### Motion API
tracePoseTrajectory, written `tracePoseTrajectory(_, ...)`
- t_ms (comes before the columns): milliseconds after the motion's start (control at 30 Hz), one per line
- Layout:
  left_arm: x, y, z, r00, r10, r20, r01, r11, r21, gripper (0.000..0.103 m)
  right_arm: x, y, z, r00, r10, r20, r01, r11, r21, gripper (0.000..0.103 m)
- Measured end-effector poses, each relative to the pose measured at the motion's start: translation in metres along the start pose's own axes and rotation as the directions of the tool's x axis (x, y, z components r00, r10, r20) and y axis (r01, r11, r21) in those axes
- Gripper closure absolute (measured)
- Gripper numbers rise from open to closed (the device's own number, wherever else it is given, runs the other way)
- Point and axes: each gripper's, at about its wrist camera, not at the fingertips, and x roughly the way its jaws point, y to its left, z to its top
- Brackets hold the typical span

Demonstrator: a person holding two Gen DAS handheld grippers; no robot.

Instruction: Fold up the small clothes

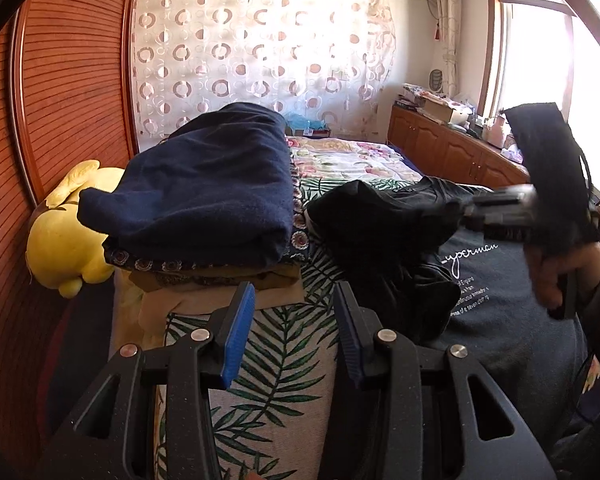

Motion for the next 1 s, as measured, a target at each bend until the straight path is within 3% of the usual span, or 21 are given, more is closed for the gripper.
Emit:
tracePoseTrajectory(200, 0.001, -0.014, 0.001, 1.000, -0.031, -0.001, 0.031, 0.999, 0.021, 0.061, -0.020, -0.047, -0.010, 0.983, -0.184, 0.007, 0.183, 0.979, 0.086, 0.094)
tracePoseTrajectory(233, 0.002, -0.017, 0.001, 0.999, -0.034, -0.003, 0.034, 0.999, 0.024, 0.061, -0.021, -0.054, -0.014, 0.980, -0.199, -0.002, 0.199, 0.975, 0.100, 0.085)
tracePoseTrajectory(267, 0.003, -0.019, 0.001, 0.999, -0.036, -0.006, 0.036, 0.999, 0.026, 0.061, -0.021, -0.056, -0.017, 0.976, -0.218, -0.010, 0.218, 0.970, 0.108, 0.068)
tracePoseTrajectory(333, 0.007, -0.023, 0.001, 0.999, -0.040, -0.015, 0.040, 0.999, 0.029, 0.061, -0.024, -0.062, -0.022, 0.970, -0.244, -0.018, 0.244, 0.961, 0.127, 0.053)
tracePoseTrajectory(433, 0.011, -0.029, 0.002, 0.999, -0.047, -0.024, 0.048, 0.998, 0.032, 0.061, -0.032, -0.062, -0.031, 0.968, -0.249, -0.022, 0.250, 0.959, 0.133, 0.053)
tracePoseTrajectory(733, 0.016, -0.032, -0.005, 0.998, -0.045, -0.049, 0.046, 0.999, 0.016, 0.061, -0.039, 0.000, -0.060, 0.995, -0.075, -0.061, 0.078, 0.995, 0.055, 0.053)
tracePoseTrajectory(1000, 0.013, -0.021, -0.015, 0.997, -0.032, -0.068, 0.031, 0.999, -0.019, 0.061, -0.007, 0.035, -0.071, 0.991, 0.028, -0.130, -0.031, 0.999, -0.021, 0.054)
